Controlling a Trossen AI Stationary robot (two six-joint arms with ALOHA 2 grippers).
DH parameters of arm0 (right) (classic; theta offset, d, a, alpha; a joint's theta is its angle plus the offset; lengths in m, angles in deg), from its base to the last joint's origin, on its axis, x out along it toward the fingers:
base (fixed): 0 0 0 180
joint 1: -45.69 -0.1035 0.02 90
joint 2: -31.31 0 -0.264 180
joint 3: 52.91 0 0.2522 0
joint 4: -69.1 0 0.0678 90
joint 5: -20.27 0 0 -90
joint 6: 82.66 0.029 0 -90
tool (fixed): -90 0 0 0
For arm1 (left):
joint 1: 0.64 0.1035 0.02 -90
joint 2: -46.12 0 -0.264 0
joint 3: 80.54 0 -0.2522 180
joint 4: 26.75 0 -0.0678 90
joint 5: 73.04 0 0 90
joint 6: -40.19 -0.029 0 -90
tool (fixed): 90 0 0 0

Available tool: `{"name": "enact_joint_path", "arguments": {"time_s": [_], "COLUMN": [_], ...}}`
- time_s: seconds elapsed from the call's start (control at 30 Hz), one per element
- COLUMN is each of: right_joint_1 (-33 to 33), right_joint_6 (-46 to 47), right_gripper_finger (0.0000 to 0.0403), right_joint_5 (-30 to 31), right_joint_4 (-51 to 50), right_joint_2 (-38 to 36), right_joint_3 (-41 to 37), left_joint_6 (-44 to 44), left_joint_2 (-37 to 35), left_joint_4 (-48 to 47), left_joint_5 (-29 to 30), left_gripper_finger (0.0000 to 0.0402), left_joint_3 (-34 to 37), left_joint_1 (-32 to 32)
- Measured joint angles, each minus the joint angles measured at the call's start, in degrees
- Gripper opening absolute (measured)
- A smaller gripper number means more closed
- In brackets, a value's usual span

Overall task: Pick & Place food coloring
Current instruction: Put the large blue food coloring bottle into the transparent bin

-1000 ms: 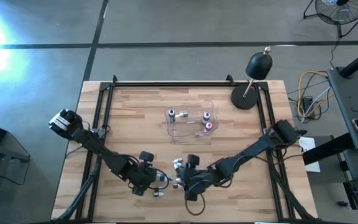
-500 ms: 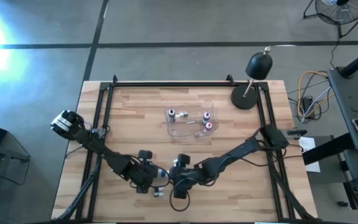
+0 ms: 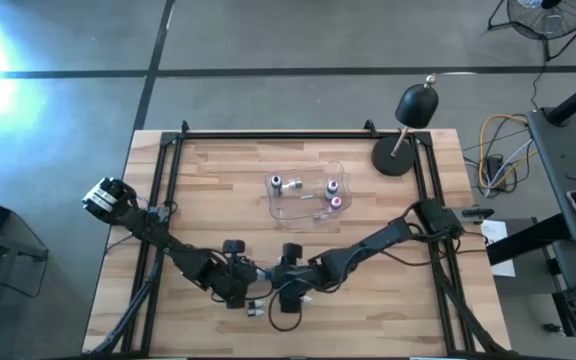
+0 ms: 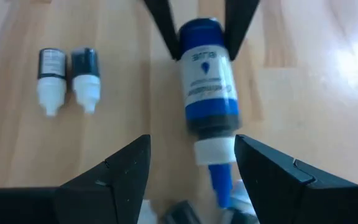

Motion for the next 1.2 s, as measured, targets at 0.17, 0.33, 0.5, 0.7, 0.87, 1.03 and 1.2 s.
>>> {"name": "enact_joint_path", "arguments": {"time_s": [0.17,0.33,0.5,0.7,0.87,1.03,1.2], "right_joint_1": [1.0,1.7,2.0,2.9,3.9,4.5,4.5], "right_joint_6": [-2.0,-2.1,-3.9,-5.3,-5.3,-5.3,-5.3], "right_gripper_finger": [0.0226,0.0226,0.0226,0.0226,0.0226,0.0215,0.0177], "right_joint_5": [0.4,-0.2,-1.5,-2.0,-2.8,-5.5,-6.0], "right_joint_4": [-0.2,-0.1,0.1,0.1,0.2,0.0,-0.2], "right_joint_2": [0.0,0.0,0.0,0.0,0.0,0.0,0.0], "right_joint_3": [-0.3,-1.1,-1.8,-1.9,-1.9,-1.9,-1.9], "left_joint_6": [0.1,0.1,0.1,0.1,0.2,0.2,0.2], "left_joint_2": [0.0,0.0,0.0,-0.1,-0.1,-0.2,-0.3], "left_joint_4": [0.3,0.5,0.7,1.5,1.6,1.6,1.1], "left_joint_5": [0.2,1.1,2.5,3.1,3.3,3.2,3.0], "left_gripper_finger": [0.0144,0.0144,0.0144,0.0144,0.0144,0.0144,0.0144], "left_joint_3": [0.0,0.0,0.0,0.0,0.0,0.0,0.0], "left_joint_1": [0.0,0.0,0.0,0.1,0.1,0.1,0.1]}}
